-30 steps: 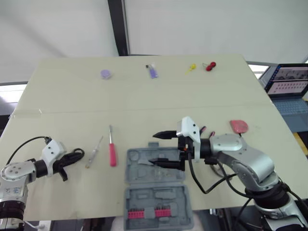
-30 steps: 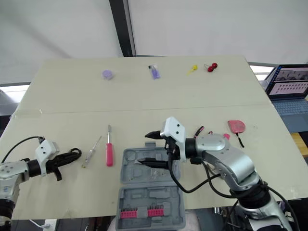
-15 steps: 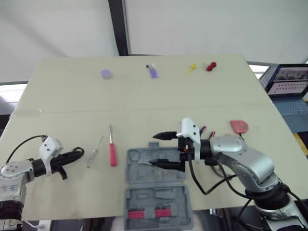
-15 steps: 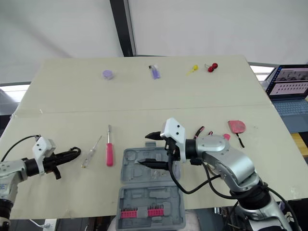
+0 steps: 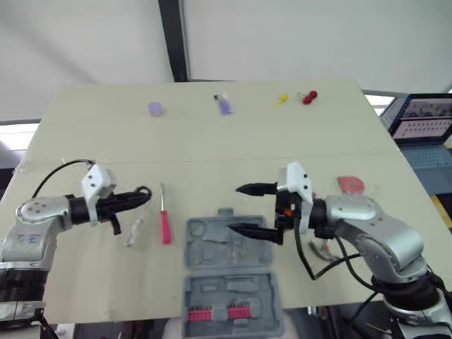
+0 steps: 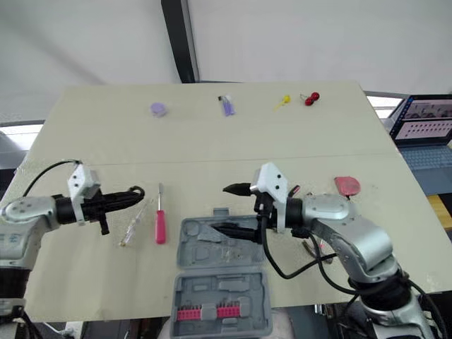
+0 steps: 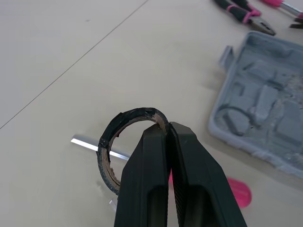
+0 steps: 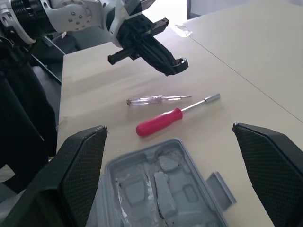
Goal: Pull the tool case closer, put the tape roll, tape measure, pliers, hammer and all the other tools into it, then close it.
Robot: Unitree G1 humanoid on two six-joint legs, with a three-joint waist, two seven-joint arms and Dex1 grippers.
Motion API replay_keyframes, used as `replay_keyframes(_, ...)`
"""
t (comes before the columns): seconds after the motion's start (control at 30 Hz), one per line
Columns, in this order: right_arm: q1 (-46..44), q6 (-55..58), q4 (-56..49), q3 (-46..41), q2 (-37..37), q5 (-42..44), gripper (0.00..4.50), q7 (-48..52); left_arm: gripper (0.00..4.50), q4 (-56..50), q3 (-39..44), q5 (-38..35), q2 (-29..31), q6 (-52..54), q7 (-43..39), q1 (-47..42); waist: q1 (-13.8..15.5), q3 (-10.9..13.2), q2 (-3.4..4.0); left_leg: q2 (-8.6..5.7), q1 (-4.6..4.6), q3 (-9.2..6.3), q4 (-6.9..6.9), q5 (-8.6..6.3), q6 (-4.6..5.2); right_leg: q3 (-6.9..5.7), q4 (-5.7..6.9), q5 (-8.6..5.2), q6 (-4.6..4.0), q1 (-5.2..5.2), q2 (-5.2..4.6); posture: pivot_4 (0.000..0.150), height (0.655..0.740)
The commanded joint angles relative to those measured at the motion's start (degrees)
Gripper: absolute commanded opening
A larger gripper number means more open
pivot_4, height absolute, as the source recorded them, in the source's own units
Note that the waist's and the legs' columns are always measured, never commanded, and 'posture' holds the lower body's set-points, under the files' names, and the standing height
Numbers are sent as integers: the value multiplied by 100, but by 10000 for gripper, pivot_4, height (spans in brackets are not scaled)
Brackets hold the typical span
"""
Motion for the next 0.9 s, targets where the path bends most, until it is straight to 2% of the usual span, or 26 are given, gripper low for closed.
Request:
replay_keyframes(0.03, 91, 31, -303, -251, -121, 138, 45000, -101, 471, -352, -420, 73, -56, -15, -289, -252, -3, 0, 0, 0, 0, 0, 0, 0, 0, 0, 0, 0, 0, 0, 0, 1500, 7400)
replay_keyframes(0.23, 365, 46, -453, -396, -316, 48, 45000, -245, 471, -265, -1522, 472, -428, -278, -905, -888, 16, 0, 0, -2, -3, 1, 4, 0, 0, 1, -4, 0, 0, 1, 0, 1500, 7400)
replay_keyframes(0.43, 694, 101, -727, -554, -362, 77, 45000, -522, 471, 289, -2160, 844, -640, -357, -1379, -1355, 26, 0, -2, -2, -7, -1, 9, 0, 0, 0, -5, 0, 0, 2, 0, 1500, 7400)
replay_keyframes(0.9, 1099, 297, -1168, -715, -340, 286, 45000, -1010, 471, 1031, -2345, 1063, -959, -254, -1645, -1662, 92, 0, -3, -3, -11, -7, 15, 0, 1, 0, -7, 0, 0, 4, 0, 1500, 7400)
